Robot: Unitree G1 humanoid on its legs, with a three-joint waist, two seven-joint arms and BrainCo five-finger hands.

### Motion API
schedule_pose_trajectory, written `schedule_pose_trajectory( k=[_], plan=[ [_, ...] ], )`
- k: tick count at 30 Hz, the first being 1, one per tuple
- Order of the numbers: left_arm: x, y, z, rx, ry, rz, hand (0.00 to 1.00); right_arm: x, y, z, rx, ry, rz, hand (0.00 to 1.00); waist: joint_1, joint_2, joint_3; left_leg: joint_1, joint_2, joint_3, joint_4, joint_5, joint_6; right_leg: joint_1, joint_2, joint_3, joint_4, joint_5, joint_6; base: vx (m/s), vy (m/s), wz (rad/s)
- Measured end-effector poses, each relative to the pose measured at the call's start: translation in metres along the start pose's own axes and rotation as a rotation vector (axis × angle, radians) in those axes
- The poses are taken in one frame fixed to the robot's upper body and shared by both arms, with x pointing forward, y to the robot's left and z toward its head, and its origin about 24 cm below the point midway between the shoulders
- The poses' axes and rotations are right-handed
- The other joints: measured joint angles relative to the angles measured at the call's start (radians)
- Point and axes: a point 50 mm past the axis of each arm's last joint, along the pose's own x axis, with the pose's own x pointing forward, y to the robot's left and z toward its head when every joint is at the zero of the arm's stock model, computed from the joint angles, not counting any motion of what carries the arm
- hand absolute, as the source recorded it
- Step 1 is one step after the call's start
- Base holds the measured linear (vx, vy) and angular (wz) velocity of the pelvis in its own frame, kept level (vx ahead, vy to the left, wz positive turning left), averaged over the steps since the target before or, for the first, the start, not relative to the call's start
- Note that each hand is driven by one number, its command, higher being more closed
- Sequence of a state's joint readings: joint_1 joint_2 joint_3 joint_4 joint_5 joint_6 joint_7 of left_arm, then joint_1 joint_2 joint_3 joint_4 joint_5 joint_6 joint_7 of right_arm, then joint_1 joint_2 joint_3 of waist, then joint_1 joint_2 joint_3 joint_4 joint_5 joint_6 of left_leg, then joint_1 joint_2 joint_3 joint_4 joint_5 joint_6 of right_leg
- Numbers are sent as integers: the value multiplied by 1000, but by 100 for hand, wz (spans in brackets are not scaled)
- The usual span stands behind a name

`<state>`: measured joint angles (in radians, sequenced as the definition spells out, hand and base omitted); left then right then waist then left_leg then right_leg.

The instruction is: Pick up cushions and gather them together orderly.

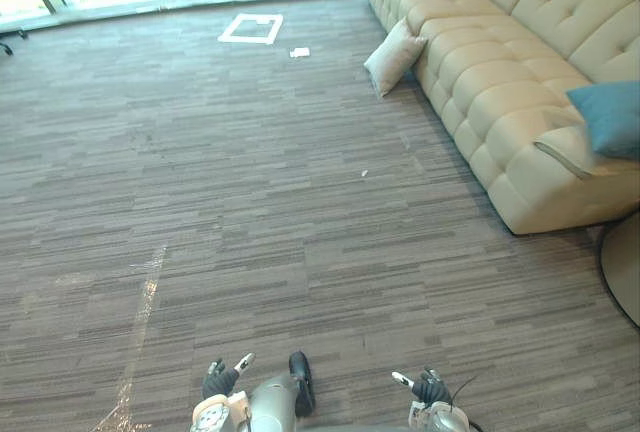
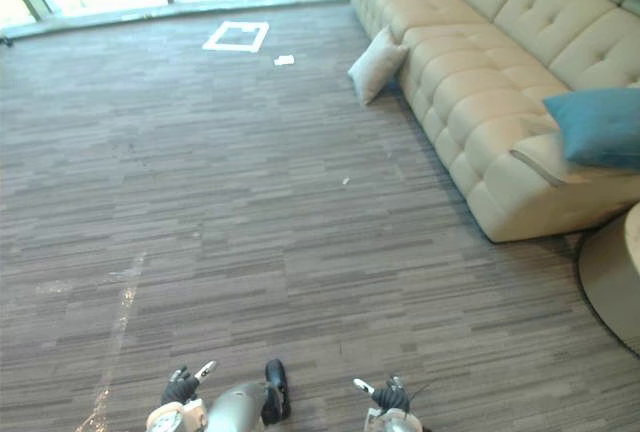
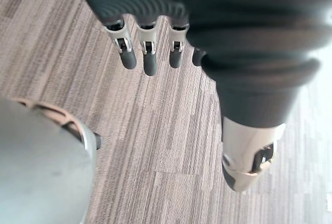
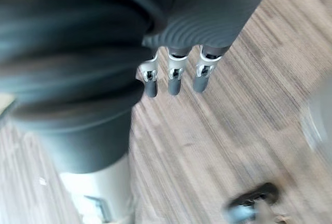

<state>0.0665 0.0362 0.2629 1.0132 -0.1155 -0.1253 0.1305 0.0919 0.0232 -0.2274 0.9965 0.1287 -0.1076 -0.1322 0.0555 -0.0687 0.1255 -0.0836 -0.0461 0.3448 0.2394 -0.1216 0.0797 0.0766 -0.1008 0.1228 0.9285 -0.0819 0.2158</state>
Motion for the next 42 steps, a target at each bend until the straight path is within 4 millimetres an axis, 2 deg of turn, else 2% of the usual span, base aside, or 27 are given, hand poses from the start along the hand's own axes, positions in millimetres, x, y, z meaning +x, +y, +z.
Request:
schedule_pose_trajectory(
  k=[2, 4, 5, 6, 9, 10, 11, 13, 14, 15, 18, 19, 21, 23, 25, 26, 27, 28, 29, 31, 32, 33, 34, 35, 37, 39, 42],
  plan=[
    [-1, -11, -3, 12, 12, -29, 0, 0, -11, 9, -6, -55, -15, 0, -11, 42, 12, 186, 0, -27, -80, -71, -13, -195, -9, -83, 201, -74, -88, 668, 155, 10],
    [-1, -14, -3, 21, 17, -39, 0, -1, -15, 7, 1, -59, -26, 0, -28, 49, 8, 254, 4, -56, -112, -103, -12, -286, -6, -129, 193, -112, -105, 618, 32, 49],
    [-1, -18, -4, 23, 22, -51, 0, -2, -19, 10, 55, -75, -43, 0, -49, 52, 16, 341, 23, -85, -139, -142, -25, -382, 5, -189, 83, -167, -156, 464, -40, 51],
    [-2, -20, -5, 23, 30, -57, 0, -1, -19, 12, 57, -81, -44, 0, -58, 56, 14, 366, 34, -92, -143, -154, -27, -406, 9, -215, 2, -173, -164, 603, -85, 69],
    [-3, -42, -2, 22, 36, -113, 0, 1, -20, 18, 64, -95, -47, 0, -73, 52, 15, 477, 62, -141, -209, -192, -35, -487, 21, -267, -495, -40, -195, 709, -176, 69],
    [-3, -44, -4, 17, 41, -118, 0, 1, -20, 19, 65, -97, -47, 0, -74, 54, 14, 489, 67, -145, -212, -195, -31, -494, 24, -262, -506, 5, -202, 676, -205, 58],
    [-6, -49, -8, 0, 53, -125, 0, 2, -22, 19, 58, -95, -51, 0, -83, 76, 4, 513, 98, -167, -196, -192, -34, -490, 53, -246, -465, 80, -254, 824, -261, 42],
    [-6, -47, -9, -10, 59, -125, 0, 4, -18, 29, 45, -117, -36, 0, -81, 103, 9, 491, 141, -177, -72, -155, -93, -484, 60, -277, -359, -29, -278, 946, -353, 23],
    [-6, -46, -11, -29, 65, -115, 0, 5, -17, 32, 36, -127, -30, 0, -79, 125, 24, 403, 178, -198, 182, -118, -141, -438, 84, -284, -344, -90, -294, 880, -355, 2],
    [-5, -42, -7, -54, 54, -96, 0, 6, -17, 37, 7, -133, -26, 0, -67, 146, 34, 256, 219, -254, 523, 22, -179, -366, 106, -288, -366, -131, -311, 728, -285, -5],
    [-3, -31, -4, -109, 35, -48, 0, 7, -13, 38, -10, -127, -16, 0, -49, 152, 64, 97, 286, -257, 888, 47, -195, -181, 156, -268, -466, -158, -337, 680, -165, -37],
    [-3, -23, 0, -113, 7, -27, 0, 6, -5, 35, -26, -117, 9, 0, -38, 117, 79, 11, 304, -216, 970, 25, -171, -63, 159, -233, -545, -169, -346, 468, -108, -45],
    [-3, -18, 4, -107, -19, -17, 0, 5, 5, 31, -34, -108, 36, 0, -19, 103, 64, -110, 317, -158, 939, 5, -159, 42, 155, -191, -647, -185, -335, 604, -96, -65],
    [-4, -15, 3, -121, -23, -7, 0, 4, 11, 30, -35, -102, 52, 0, -5, 105, 63, -210, 309, -85, 745, -36, -149, 140, 147, -145, -730, -201, -325, 715, 17, -56],
    [-4, -14, 2, -124, -22, -1, 0, 4, 12, 29, -34, -91, 54, 0, 3, 95, 62, -231, 249, -33, 425, -39, -151, 213, 118, -125, -784, -213, -305, 549, 105, -36],
    [-4, -16, 2, -115, -24, -10, 0, 6, 11, 30, -43, -89, 48, 0, 11, 99, 62, -237, 180, -26, 75, 45, -164, 274, 91, -93, -823, -220, -294, 736, 226, -54],
    [-5, -18, 1, -119, -25, -17, 0, 6, 11, 29, -54, -76, 47, 0, 13, 109, 57, -253, 170, -28, -19, 78, -166, 290, 90, -71, -832, -226, -283, 876, 295, -60],
    [-5, -19, 1, -119, -25, -19, 0, 6, 11, 27, -59, -70, 46, 0, 15, 113, 54, -260, 167, -26, -47, 85, -162, 299, 89, -61, -830, -230, -276, 753, 337, -77],
    [-6, -16, -2, -114, -20, -17, 0, 5, 10, 17, -82, -39, 43, 0, 26, 111, 31, -261, 154, -39, -39, 217, -101, 343, 76, -13, -806, -236, -279, 753, 375, -71],
    [-4, -7, -1, -73, -20, -8, 0, 3, 12, 9, -78, -17, 46, 0, 25, 54, -5, -246, 110, -19, -26, 233, -60, 290, 18, 6, -676, -234, -275, 814, 425, -37],
    [-2, 3, 2, -48, -28, 10, 0, 0, 12, 0, -56, 9, 42, 0, 11, -6, -13, -195, 41, -3, -7, 149, -29, 174, -25, 36, -368, -141, -142, 721, 386, 15],
    [0, 6, 3, -30, -26, 11, 0, -1, 9, -4, -52, 22, 30, 0, -2, -20, -7, -155, 15, -11, 0, 109, -25, 110, -23, 66, -186, -33, -31, 720, 367, 21],
    [0, 6, 3, -22, -22, 11, 0, -1, 8, -5, -50, 24, 28, 0, -6, -23, -6, -140, 8, -15, 3, 95, -28, 86, -20, 73, -130, -9, -3, 682, 290, 16],
    [1, 2, 1, 0, 7, 1, 0, 0, -2, -4, -90, 16, 15, 0, -11, -8, 9, -21, -10, -24, 0, 16, -42, -35, -22, 52, 119, -14, -6, 656, 266, -10],
    [0, -4, -1, 17, 15, -16, 0, 0, -8, -1, -98, -3, 5, 0, -11, 22, 20, 81, -10, -22, -36, -21, -50, -121, -21, 10, 188, -65, -62, 551, 211, -18],
    [-1, -11, -3, 47, 20, -40, 0, 1, -10, 11, -96, -58, 3, 0, -26, 45, 24, 248, 5, -24, -112, -68, -57, -291, -3, -112, 116, -176, -127, 548, 146, 2],
    [-1, -15, -2, 49, 19, -49, 0, 3, -6, 17, -92, -79, 14, 0, -47, 44, 24, 339, 27, -27, -143, -103, -86, -376, 1, -224, -161, -190, -160, 666, 17, 25]
  ],
)
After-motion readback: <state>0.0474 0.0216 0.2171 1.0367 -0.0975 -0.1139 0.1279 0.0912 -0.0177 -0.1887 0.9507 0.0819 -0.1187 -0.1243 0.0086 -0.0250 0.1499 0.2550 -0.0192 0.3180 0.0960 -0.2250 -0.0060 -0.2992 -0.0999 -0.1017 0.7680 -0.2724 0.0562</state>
